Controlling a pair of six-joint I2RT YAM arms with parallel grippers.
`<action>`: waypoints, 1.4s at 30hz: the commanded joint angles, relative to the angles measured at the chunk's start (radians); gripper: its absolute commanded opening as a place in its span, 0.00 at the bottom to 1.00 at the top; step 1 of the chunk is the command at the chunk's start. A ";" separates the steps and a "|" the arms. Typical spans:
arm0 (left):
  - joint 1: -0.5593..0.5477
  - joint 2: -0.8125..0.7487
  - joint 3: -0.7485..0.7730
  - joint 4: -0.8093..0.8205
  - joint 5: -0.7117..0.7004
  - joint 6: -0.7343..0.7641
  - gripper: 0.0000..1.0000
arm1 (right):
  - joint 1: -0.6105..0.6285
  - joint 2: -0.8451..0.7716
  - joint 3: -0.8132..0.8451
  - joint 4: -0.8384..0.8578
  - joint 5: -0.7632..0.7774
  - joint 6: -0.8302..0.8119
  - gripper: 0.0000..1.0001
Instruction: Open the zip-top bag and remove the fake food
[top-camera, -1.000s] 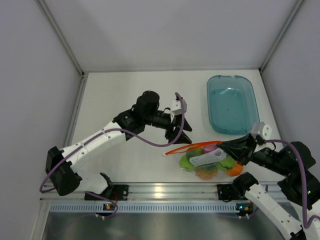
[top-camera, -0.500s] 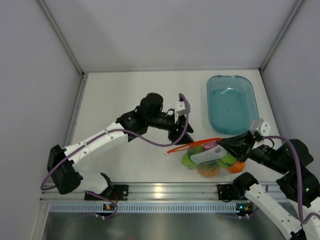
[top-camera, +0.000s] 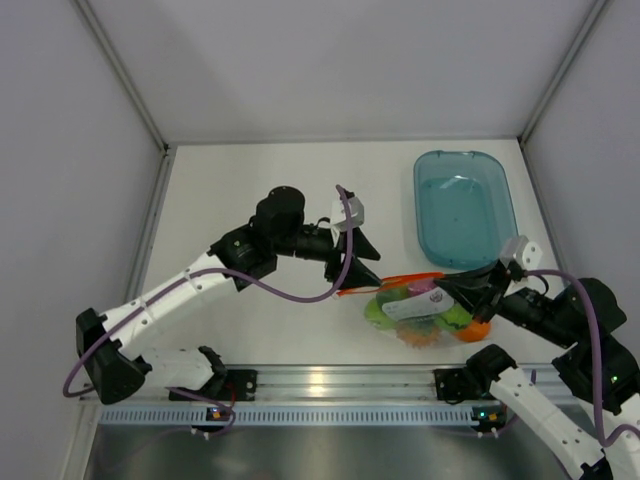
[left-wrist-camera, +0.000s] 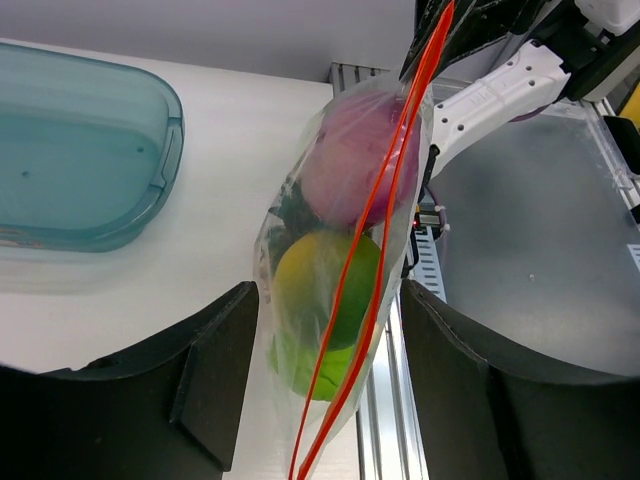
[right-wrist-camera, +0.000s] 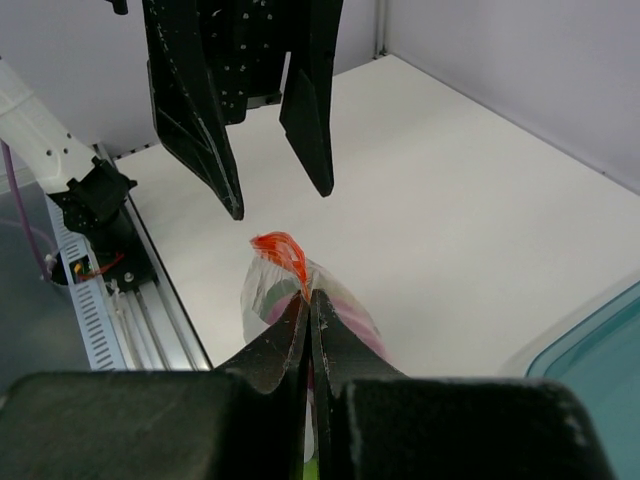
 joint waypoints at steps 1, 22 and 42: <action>-0.003 0.001 -0.020 0.045 0.013 0.001 0.64 | 0.010 0.007 -0.003 0.104 -0.009 -0.015 0.00; -0.003 0.072 -0.046 0.058 0.112 -0.008 0.40 | 0.010 -0.001 -0.048 0.205 -0.066 0.020 0.00; -0.001 -0.129 0.077 -0.335 -1.132 -0.212 0.00 | 0.010 0.338 -0.163 0.518 0.144 0.328 0.10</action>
